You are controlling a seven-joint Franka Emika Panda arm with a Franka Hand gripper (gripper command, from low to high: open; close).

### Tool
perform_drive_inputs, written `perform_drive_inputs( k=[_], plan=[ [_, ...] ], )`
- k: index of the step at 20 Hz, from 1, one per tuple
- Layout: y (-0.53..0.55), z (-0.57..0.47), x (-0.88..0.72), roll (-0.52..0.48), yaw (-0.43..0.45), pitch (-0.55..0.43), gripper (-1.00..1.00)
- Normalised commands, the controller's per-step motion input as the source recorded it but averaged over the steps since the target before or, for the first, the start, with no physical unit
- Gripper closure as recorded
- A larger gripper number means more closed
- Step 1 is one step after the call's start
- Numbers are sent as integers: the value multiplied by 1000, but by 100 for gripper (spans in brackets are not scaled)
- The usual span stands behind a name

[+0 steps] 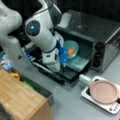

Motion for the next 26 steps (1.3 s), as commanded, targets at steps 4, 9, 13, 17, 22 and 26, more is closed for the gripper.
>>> perform_drive_inputs(
  k=[4,9,13,17,22,26],
  plan=[
    [176,-25,-202,-289,-130,-164,-100],
    [127,-22,-190,-283,-79,-167,-100],
    [92,6,-152,-255,-37,-144,-100],
    [71,-6,-107,-249,-9,-129,-100],
    [82,28,-81,-227,-8,-98,100],
    [88,43,-70,-220,0,-73,100]
  ],
)
